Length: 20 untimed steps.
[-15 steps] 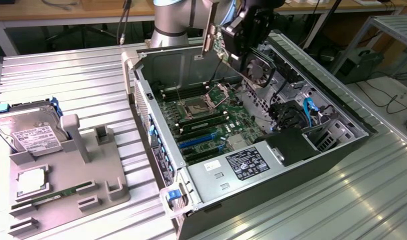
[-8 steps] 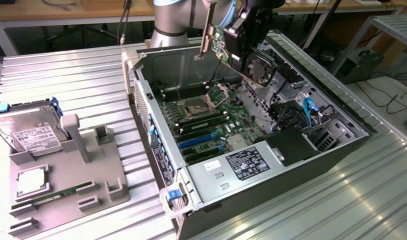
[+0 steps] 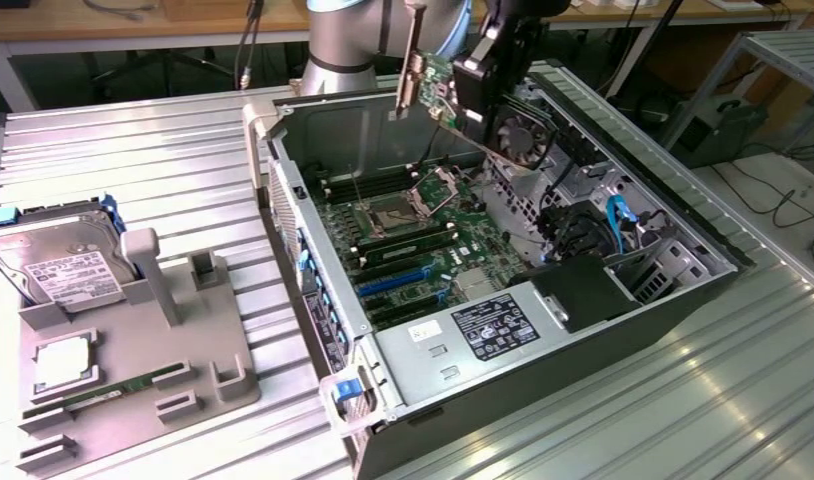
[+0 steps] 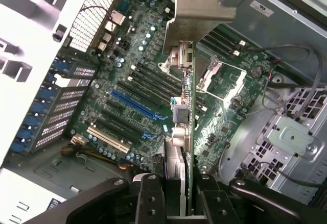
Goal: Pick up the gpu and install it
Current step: 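Insert the gpu into the slot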
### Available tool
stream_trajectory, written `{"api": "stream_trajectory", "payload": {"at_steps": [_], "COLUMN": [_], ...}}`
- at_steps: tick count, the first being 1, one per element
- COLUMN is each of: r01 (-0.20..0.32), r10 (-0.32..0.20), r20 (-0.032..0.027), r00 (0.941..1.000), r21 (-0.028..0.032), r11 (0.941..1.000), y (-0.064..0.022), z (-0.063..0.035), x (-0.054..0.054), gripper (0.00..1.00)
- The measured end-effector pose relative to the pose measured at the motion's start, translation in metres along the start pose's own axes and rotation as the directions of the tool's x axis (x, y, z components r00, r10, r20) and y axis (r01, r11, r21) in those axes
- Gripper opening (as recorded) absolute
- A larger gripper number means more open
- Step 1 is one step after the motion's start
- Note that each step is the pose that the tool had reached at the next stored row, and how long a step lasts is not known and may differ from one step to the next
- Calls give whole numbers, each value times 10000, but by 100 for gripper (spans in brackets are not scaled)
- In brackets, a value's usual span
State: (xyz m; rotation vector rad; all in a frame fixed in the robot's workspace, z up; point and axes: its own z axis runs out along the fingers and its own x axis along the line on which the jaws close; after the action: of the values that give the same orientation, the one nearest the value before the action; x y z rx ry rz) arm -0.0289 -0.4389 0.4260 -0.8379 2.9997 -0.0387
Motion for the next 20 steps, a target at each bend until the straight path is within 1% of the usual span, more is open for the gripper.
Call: {"api": "stream_trajectory", "payload": {"at_steps": [3, 6, 9, 11, 13, 14, 15, 20], "r01": [356, 843, 1207, 1747, 2017, 2213, 2327, 3156], "r10": [-356, -843, -1207, -1746, -2017, -2213, -2326, -3155], "r20": [10, 26, 39, 57, 67, 74, 78, 108], "r00": [9994, 9964, 9927, 9846, 9794, 9752, 9725, 9489], "r21": [-6, -14, -21, -28, -32, -34, -35, -44], "r11": [9994, 9964, 9927, 9846, 9794, 9752, 9725, 9489], "y": [0, 0, 0, 0, 0, 0, 0, -1], "z": [0, 0, 0, 0, 0, 0, 0, 0], "x": [0, 0, 0, 1, 1, 1, 1, 0], "gripper": [28, 28, 28, 28, 28, 28, 28, 28]}}
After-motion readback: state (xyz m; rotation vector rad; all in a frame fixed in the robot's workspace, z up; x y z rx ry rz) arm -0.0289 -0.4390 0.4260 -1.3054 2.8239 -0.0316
